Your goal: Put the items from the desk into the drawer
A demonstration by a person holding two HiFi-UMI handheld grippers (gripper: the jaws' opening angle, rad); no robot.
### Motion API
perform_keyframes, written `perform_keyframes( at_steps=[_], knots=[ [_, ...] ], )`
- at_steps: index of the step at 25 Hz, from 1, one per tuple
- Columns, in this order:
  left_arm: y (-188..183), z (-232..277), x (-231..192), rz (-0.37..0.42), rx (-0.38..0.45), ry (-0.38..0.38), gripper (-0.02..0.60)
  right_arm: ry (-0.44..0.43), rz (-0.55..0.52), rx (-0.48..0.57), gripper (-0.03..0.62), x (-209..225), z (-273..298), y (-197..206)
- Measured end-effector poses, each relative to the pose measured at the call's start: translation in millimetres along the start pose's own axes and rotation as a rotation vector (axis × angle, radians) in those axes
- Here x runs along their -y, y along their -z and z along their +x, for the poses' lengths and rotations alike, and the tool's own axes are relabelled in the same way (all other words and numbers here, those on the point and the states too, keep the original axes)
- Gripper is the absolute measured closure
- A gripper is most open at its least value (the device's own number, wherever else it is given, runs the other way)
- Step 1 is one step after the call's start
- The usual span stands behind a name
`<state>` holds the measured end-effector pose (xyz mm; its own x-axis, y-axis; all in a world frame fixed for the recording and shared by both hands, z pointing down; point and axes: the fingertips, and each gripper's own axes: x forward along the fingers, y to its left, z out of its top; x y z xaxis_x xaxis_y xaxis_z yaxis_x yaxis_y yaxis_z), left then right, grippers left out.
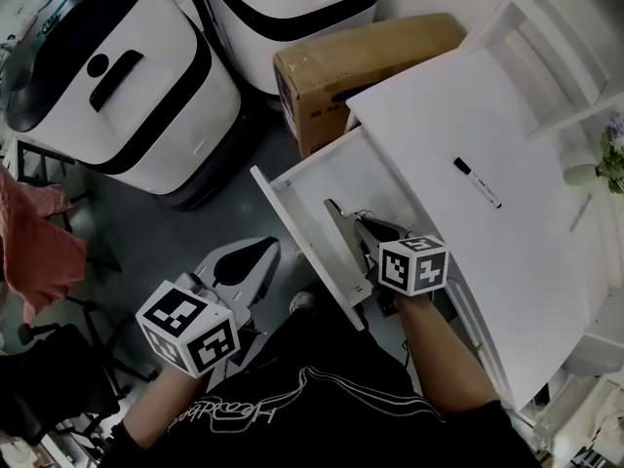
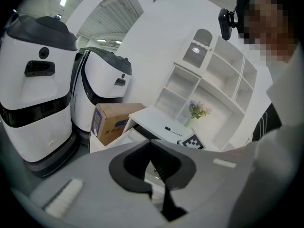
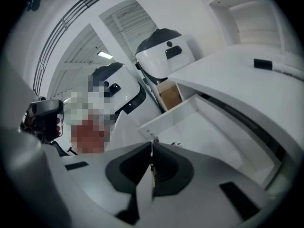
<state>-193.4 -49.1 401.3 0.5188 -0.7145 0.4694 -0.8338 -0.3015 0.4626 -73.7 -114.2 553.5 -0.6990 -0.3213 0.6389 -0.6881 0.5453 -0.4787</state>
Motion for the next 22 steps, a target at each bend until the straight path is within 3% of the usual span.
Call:
perform_keyframes(
  at_steps=[7, 15, 22],
  knots=[
    [9.0, 2.2, -21.2, -0.037, -0.01, -0.049, 0.574, -0.019, 0.072, -0.069, 0.579, 20.6, 43.7, 26.7],
    [14.6, 7.2, -37.6, -0.055, -0.021, -0.074, 0.574, -0.062, 0.071, -0.093, 0.579, 21.7, 75.8, 43.7],
    [22.4, 6.9, -46.9, -0.071, -0.027, -0.091, 0.574, -0.017, 0.061, -0.137, 0.578, 29.9, 88.6, 62.9]
  ],
)
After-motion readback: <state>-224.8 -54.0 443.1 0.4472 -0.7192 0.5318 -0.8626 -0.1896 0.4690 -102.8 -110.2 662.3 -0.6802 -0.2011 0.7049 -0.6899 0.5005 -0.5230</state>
